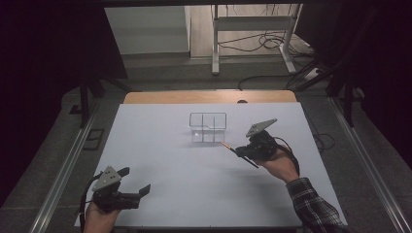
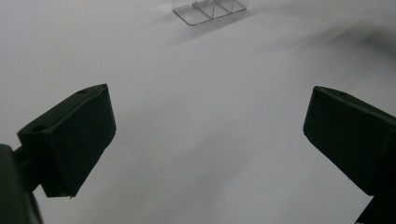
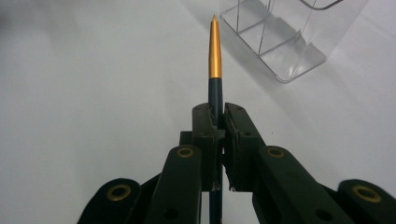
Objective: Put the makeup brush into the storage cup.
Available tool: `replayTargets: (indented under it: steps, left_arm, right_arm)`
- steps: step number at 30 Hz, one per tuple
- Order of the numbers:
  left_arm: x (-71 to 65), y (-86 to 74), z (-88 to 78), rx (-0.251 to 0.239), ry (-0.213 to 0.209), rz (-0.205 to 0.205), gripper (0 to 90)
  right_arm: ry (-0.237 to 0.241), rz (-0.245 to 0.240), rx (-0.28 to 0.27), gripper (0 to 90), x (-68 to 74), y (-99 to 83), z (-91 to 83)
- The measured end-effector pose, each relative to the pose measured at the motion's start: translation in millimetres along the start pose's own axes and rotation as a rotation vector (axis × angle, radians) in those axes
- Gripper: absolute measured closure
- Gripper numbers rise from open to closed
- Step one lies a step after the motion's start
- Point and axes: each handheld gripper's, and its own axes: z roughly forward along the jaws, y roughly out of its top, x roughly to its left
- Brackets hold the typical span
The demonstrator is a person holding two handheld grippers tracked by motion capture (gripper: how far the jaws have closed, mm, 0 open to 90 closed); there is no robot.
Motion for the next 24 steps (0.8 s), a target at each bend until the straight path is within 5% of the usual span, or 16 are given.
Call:
replayTargets:
  steps: [24]
  left_arm:
    - [-0.6, 1.4, -0.9, 0.0, -0.037, -0.023, 3.3]
  right_arm:
    - [-0.039, 0.025, -0.091, 83.2, 27.8, -16.3, -19.6]
